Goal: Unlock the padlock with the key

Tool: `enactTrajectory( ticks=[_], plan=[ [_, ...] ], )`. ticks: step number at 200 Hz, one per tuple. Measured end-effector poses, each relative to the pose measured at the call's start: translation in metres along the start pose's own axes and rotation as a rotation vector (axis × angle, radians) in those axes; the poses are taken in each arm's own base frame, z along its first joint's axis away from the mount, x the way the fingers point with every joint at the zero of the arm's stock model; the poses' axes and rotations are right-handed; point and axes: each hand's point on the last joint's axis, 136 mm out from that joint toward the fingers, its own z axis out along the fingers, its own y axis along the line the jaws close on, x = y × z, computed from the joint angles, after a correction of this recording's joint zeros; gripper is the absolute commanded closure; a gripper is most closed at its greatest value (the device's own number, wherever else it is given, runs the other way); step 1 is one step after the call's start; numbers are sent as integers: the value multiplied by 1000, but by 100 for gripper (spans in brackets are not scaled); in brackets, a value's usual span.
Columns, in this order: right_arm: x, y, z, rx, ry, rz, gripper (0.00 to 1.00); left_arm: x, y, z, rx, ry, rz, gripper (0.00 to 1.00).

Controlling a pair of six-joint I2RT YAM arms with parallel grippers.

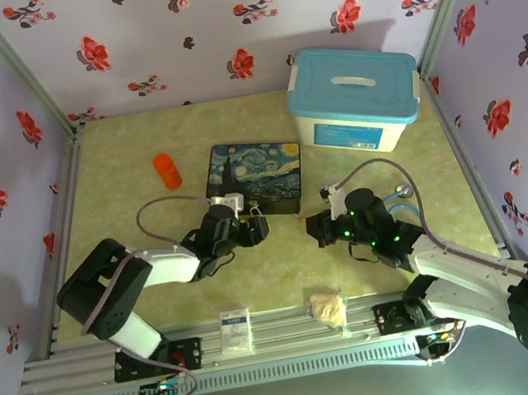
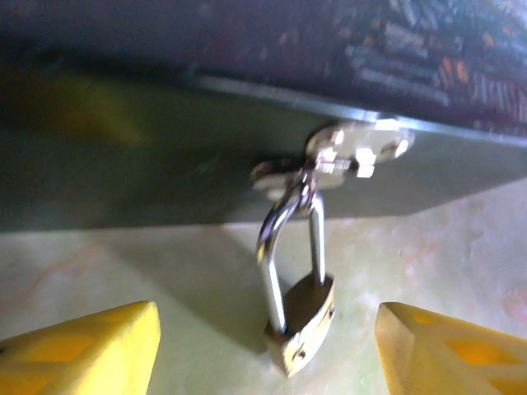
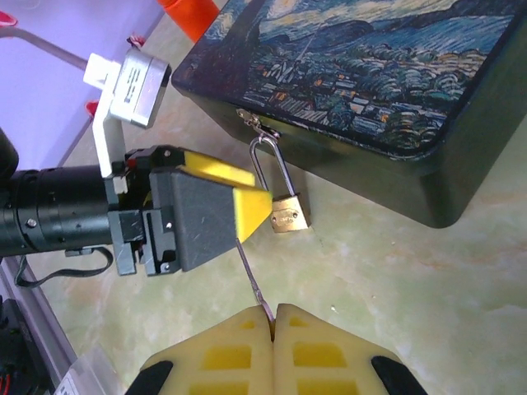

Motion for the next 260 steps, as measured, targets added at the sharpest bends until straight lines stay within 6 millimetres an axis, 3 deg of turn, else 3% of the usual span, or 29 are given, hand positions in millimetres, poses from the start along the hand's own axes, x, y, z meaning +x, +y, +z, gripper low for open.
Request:
enactTrajectory(
  ticks=[46,97,136,153,186,202,241,260],
  plan=[
    [2,-4,0,13,1,6,100,1,-17,24,16,21,17,47],
    [7,-8,1,22,2,17,100,8,-29,25,17,33,21,73],
    [17,-14,5,29,17,67,100,9,-27,24,-3,33,7,76],
    [23,-17,7,28,28,98,100,9,-26,24,-13,30,2,72],
    [37,-19,13,23,53,144,100,13,-23,22,-32,-1,-28,72],
    [43,-18,14,20,64,158,100,20,-24,19,-42,-15,-23,66],
    [44,-14,16,7,62,157,100,27,-23,16,-73,-27,-14,73],
    [46,-14,18,9,69,160,100,26,-22,15,-76,-34,-19,81]
  ],
)
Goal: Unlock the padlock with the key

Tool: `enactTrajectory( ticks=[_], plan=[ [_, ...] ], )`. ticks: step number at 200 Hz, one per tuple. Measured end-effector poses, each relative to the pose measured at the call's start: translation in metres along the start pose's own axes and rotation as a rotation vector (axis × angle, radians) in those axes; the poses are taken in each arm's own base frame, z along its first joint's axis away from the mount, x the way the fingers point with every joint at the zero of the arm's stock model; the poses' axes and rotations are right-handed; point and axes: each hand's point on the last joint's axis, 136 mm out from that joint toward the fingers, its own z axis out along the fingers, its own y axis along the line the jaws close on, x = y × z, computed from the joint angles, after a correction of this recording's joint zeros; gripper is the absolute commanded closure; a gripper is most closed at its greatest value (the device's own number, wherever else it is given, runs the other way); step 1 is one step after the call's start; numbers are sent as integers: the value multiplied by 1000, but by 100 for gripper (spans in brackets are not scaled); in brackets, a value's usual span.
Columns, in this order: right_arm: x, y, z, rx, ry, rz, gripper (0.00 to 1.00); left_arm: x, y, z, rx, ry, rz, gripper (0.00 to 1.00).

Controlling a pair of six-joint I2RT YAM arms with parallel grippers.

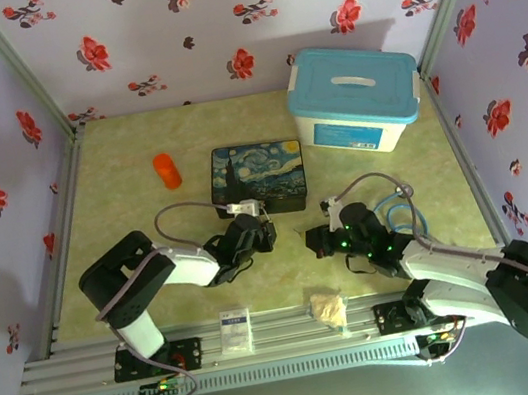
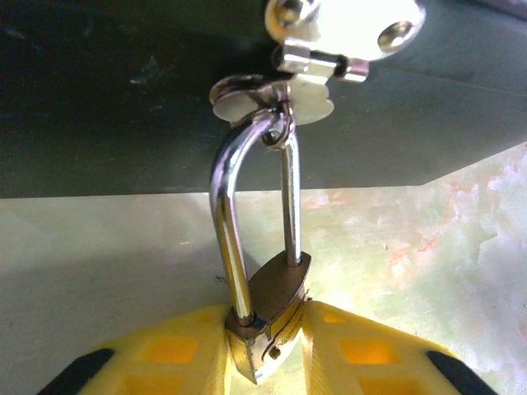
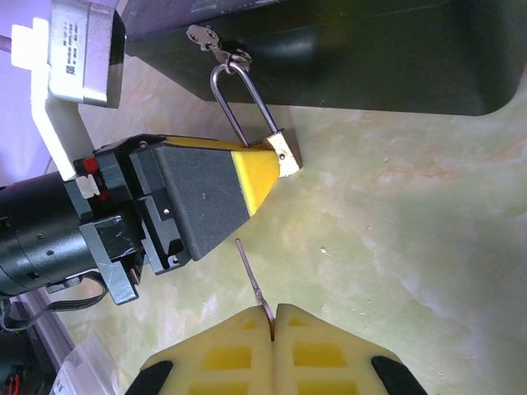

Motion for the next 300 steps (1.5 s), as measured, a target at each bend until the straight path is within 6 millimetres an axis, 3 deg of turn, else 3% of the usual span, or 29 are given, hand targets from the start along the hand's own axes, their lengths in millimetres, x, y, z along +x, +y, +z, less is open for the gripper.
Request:
enactTrajectory(
  ticks=[87,132,186,300],
  plan=[
    [21,-15,31,16,72,225,100,-2,0,-9,60,15,-128,100],
    [26,-11,51,-56,89,330,100,-6,-10,-19,129,33,-228,100],
    [20,3,61,-168,74,369,100,-22,-25,-32,193,10,-279,100],
    [2,16,57,-313,12,398,100,-28,-20,-38,235,-4,-366,100]
  ],
)
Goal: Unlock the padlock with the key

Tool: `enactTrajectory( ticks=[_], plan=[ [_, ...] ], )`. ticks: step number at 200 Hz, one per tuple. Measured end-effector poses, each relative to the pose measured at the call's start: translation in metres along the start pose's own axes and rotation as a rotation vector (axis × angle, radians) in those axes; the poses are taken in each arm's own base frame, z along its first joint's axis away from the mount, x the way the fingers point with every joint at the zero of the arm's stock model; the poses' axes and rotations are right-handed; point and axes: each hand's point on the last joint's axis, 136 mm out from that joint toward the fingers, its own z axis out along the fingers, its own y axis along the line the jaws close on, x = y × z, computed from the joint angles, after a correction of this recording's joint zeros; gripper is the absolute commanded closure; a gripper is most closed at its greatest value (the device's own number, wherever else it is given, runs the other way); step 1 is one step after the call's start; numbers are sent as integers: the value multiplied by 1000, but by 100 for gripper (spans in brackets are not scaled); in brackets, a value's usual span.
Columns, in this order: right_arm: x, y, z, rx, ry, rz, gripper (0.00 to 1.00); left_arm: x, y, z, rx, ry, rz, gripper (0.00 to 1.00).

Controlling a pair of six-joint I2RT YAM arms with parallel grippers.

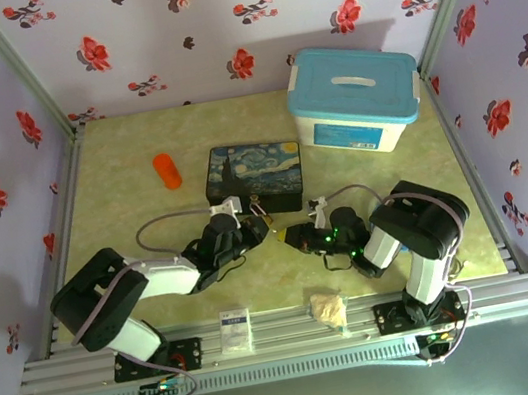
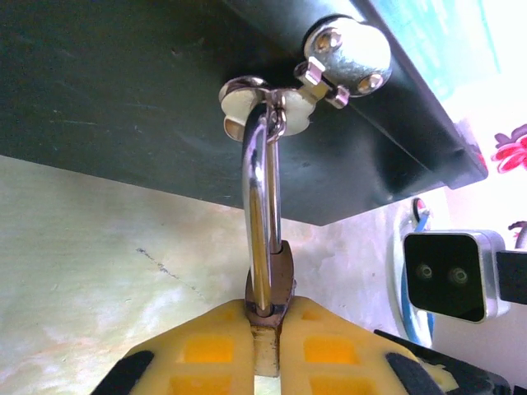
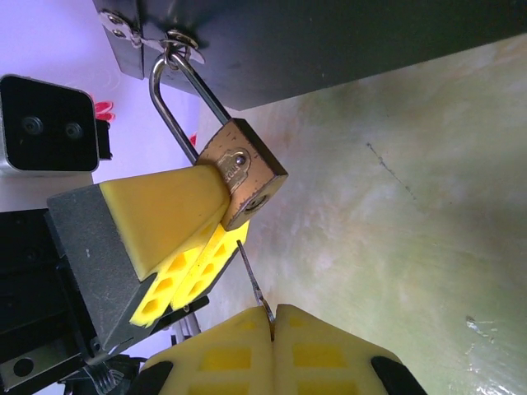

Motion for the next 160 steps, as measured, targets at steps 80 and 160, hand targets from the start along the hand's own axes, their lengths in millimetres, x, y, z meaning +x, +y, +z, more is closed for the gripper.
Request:
enactTrajectory(
  ticks=[80,160],
  plan=[
    [-3,4,1,-13,-4,-5,100,-6,-13,-5,64,-15,-41,100],
    [-18,13,-1,-38,-43,-8,100,-9,-25,-7,116,-26,-60,100]
  ],
)
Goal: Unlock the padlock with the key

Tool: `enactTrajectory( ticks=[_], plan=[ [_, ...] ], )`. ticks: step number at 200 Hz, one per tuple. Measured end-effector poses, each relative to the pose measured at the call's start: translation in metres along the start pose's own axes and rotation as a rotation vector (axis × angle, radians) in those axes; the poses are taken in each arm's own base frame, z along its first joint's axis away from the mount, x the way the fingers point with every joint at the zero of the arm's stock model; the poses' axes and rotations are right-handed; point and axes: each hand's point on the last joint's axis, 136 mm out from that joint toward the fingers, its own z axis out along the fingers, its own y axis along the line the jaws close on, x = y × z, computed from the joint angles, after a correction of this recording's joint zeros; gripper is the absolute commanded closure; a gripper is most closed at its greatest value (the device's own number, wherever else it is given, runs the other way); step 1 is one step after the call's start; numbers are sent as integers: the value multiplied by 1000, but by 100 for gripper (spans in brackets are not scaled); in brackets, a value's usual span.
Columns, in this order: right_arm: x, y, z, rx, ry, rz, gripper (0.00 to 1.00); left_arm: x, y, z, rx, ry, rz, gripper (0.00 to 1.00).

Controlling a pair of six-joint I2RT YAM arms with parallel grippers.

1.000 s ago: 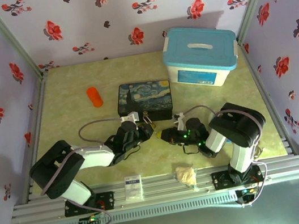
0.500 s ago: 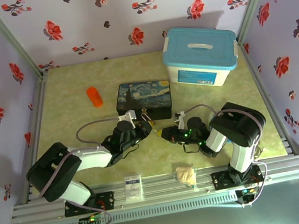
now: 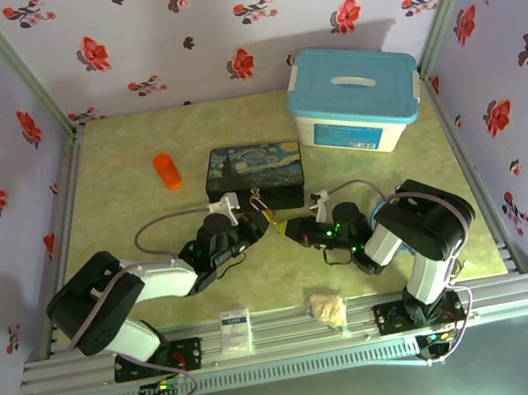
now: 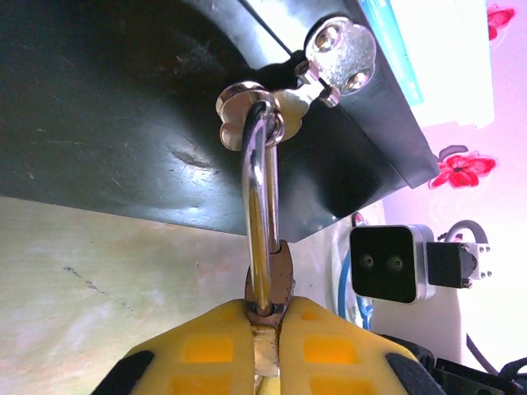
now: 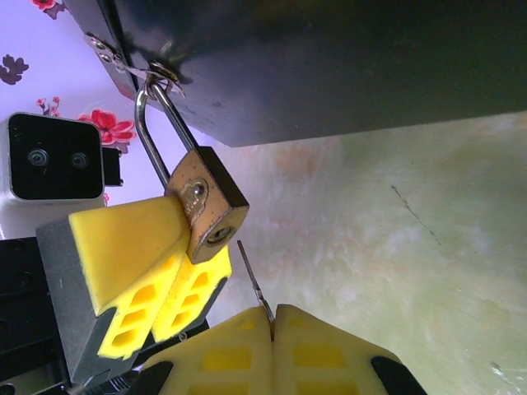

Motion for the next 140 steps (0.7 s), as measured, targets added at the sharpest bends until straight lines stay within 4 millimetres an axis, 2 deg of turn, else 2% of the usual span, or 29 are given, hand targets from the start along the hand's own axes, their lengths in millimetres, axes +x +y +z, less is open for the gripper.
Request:
enactTrajectory(
  ticks=[30,140],
  plan=[
    [-3,6,-1,-16,-8,-9,100,-2,-4,0,17,-9,0,100],
    [0,2,-4,-3,-5,-3,100,-3,-4,0,23,-14,0,100]
  ],
)
